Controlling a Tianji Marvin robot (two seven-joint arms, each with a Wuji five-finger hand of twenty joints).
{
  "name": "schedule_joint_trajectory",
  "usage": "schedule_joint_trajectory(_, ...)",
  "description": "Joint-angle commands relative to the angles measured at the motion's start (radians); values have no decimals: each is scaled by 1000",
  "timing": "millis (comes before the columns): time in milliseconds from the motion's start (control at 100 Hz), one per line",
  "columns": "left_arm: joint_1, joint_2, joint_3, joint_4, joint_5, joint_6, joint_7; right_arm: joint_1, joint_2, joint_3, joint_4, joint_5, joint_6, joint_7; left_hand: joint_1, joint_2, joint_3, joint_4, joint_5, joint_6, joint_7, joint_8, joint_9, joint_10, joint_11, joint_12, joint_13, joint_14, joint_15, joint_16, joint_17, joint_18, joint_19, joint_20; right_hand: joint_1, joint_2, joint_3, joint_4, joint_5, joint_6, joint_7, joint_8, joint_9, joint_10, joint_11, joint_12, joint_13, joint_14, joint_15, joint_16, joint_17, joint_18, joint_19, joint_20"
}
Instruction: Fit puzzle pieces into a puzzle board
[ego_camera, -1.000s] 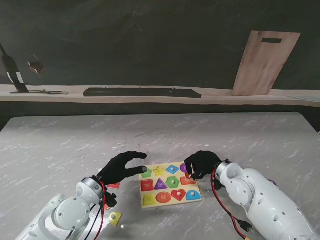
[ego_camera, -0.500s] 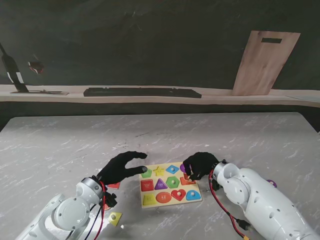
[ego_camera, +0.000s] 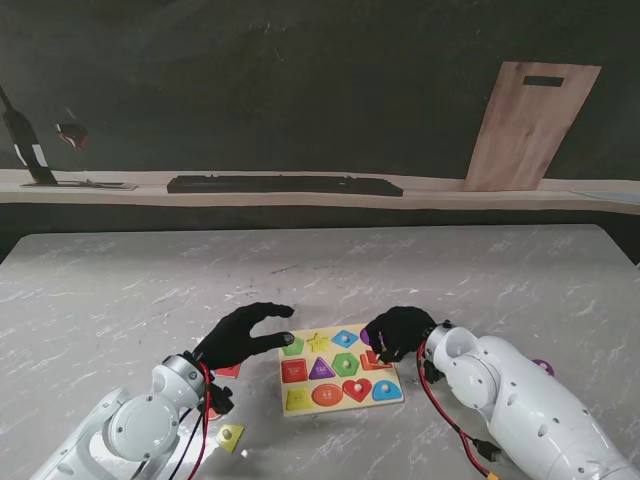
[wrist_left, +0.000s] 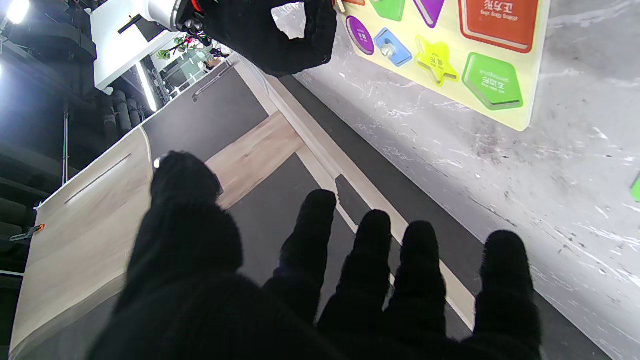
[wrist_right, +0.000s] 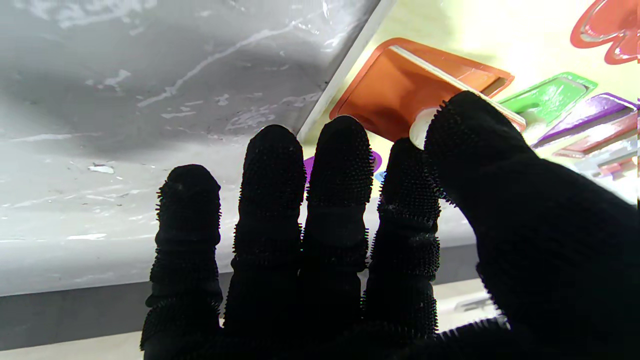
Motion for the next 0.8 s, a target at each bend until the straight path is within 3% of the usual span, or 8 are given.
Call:
schedule_joint_trajectory(0, 4, -1, -1, -3, 0, -2, 0, 0, 0, -11, 3, -6, -5, 5, 10, 27, -24, 24, 12, -28, -15, -4, 2, -8, -16, -11, -15, -12, -2, -6, -11, -104, 11, 6, 49, 22, 20, 41, 5, -52, 38, 24, -13, 24, 27, 10, -13, -11, 20, 8, -10, 15, 23, -4)
schedule_joint_trajectory(290, 5, -1, -2, -5, 1, -3, 1, 17, 3, -47, 26, -32, -14, -14, 10, 27, -24, 25, 14, -30, -15, -4, 2, -9, -16, -10, -15, -13, -2, -6, -11, -104, 12, 6, 47, 43, 6, 42, -11, -63, 37, 36, -31, 25, 45, 23, -22, -13, 35, 17, -16, 15, 25, -1)
schedule_joint_trajectory(790, 5, -1, -1, -5, -3, 2, -1, 31, 7, -117, 48, -87, 25, -56, 10, 31, -24, 24, 16, -28, -14, -4, 2, -10, -16, -11, -15, -13, -2, -7, -11, -105, 12, 6, 5, 59, -27, 46, -10, -25, 51, 35, -39, 42, 85, 42, -17, 5, 69, 24, -21, 40, 53, 6)
